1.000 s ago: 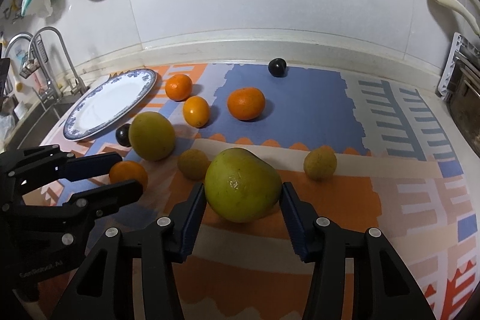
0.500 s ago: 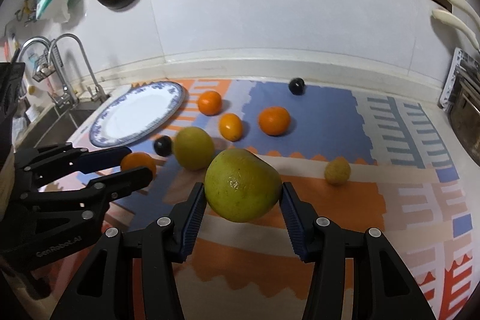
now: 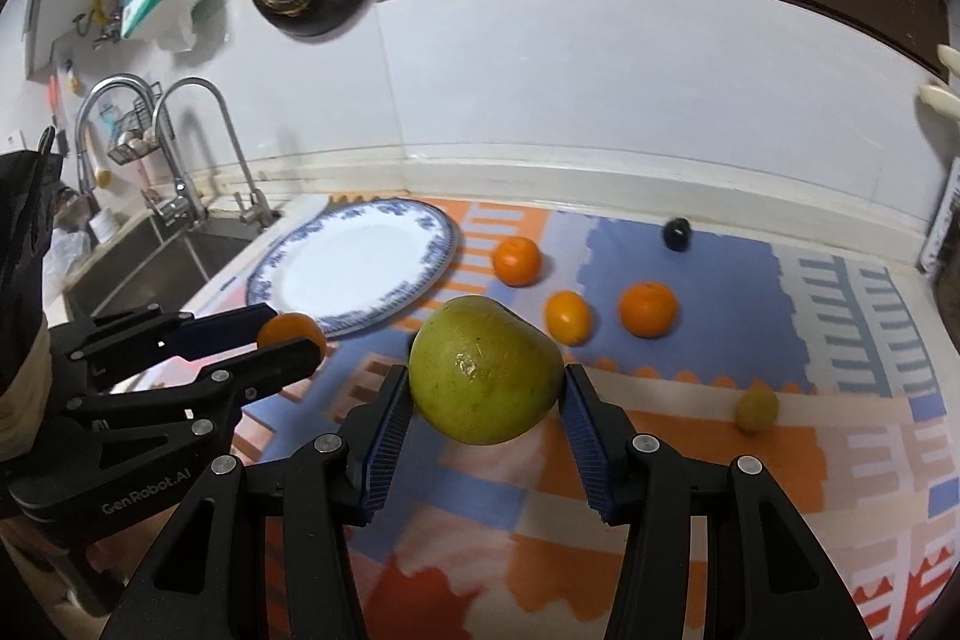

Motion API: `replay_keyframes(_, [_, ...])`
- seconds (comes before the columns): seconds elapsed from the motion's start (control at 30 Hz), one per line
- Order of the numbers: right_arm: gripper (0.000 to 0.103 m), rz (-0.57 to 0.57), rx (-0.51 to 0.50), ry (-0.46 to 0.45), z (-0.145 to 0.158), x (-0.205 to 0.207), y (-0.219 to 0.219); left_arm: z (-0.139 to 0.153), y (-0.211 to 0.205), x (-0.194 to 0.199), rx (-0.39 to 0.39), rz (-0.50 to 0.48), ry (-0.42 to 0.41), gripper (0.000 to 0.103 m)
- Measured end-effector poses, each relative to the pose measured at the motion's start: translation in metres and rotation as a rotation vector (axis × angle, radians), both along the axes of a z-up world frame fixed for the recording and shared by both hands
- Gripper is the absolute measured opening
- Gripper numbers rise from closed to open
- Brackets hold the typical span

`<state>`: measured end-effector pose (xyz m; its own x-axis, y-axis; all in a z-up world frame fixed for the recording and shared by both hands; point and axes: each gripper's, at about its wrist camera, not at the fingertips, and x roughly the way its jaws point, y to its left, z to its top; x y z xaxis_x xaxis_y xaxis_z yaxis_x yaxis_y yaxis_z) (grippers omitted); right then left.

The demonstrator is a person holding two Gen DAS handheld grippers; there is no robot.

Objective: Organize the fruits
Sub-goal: 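Carry the tangerine onto the plate with the left tool while the right tool sets the pomelo there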

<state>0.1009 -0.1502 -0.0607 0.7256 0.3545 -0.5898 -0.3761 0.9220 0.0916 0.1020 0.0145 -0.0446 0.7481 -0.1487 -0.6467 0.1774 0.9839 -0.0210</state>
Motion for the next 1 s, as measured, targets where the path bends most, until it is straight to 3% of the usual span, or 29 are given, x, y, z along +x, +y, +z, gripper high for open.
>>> replay_keyframes(0.47, [0.051,0.124,0.004,-0.003,0.006,0.032,0.063,-0.003,0.056,0.022,0.052,0.125,-0.036,0.034])
replay_keyframes(1.0, [0.051,0.129,-0.018,0.115,-0.031,0.100,0.120,-0.038,0.101,0.075,0.094,0.174,0.026,0.034])
